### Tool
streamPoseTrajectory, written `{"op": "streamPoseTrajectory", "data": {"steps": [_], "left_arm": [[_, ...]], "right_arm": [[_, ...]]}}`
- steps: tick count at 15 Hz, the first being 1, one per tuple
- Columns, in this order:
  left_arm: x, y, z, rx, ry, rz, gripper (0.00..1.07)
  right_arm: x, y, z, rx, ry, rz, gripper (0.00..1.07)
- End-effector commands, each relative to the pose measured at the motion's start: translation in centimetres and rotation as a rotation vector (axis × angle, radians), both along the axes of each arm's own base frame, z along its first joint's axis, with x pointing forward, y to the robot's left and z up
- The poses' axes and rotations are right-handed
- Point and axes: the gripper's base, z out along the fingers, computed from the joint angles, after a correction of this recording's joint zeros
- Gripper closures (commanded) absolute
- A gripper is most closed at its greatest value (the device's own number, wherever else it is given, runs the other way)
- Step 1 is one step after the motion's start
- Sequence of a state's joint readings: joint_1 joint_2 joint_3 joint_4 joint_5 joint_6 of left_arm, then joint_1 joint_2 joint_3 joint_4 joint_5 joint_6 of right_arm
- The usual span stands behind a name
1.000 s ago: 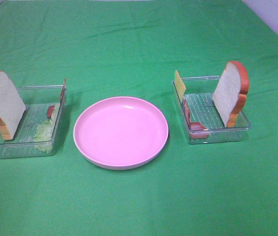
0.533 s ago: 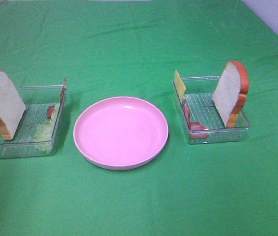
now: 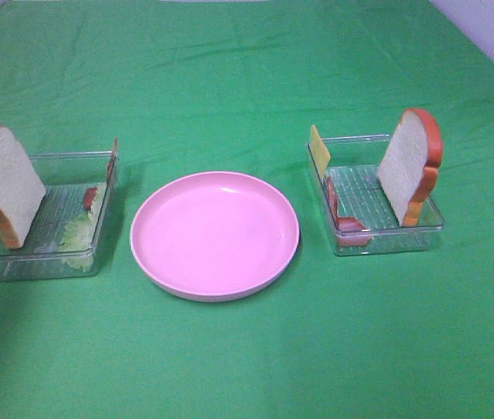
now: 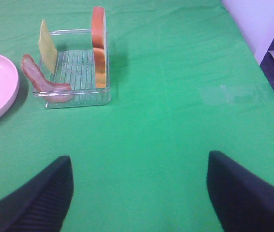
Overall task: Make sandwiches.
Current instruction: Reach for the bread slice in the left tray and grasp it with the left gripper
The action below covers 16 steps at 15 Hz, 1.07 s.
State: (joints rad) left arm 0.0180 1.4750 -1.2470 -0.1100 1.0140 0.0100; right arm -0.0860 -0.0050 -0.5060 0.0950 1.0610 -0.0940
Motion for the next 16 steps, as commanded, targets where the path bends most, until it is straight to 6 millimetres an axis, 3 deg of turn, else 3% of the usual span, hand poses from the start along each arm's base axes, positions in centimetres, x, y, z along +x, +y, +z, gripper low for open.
{"op": "streamPoseTrajectory", "data": {"steps": [1, 6, 10, 12, 14, 15, 16], "left_arm": [[2.5, 0.1, -2.0, -0.005, 0.078, -0.002, 0.31], [8.5, -2.2, -7.3, 0.003, 0.120, -0.059, 0.31], [9.5, -2.4, -10.3, 0.041, 0.186, -0.068, 0.31], [9.7, -2.3, -10.6, 0.051, 0.177, -0.070, 0.31], [10.1, -2.3, -10.7, 0.051, 0.147, -0.067, 0.39], [10.4, -2.3, -10.6, 0.048, 0.113, -0.064, 0.52], [10.4, -2.3, -10.6, 0.047, 0.106, -0.063, 0.56]], "right_arm": [[-0.2, 0.0, 0.0, -0.016, -0.016, -0.001, 0.34], [-0.2, 0.0, 0.0, -0.016, -0.016, -0.001, 0.34], [-0.2, 0.0, 0.0, -0.015, -0.016, 0.000, 0.34], [-0.2, 0.0, 0.0, -0.016, -0.016, -0.001, 0.34], [-0.2, 0.0, 0.0, -0.016, -0.016, -0.001, 0.34], [-0.2, 0.0, 0.0, -0.016, -0.016, -0.001, 0.34], [-0.2, 0.0, 0.0, -0.016, -0.016, -0.001, 0.34]]}}
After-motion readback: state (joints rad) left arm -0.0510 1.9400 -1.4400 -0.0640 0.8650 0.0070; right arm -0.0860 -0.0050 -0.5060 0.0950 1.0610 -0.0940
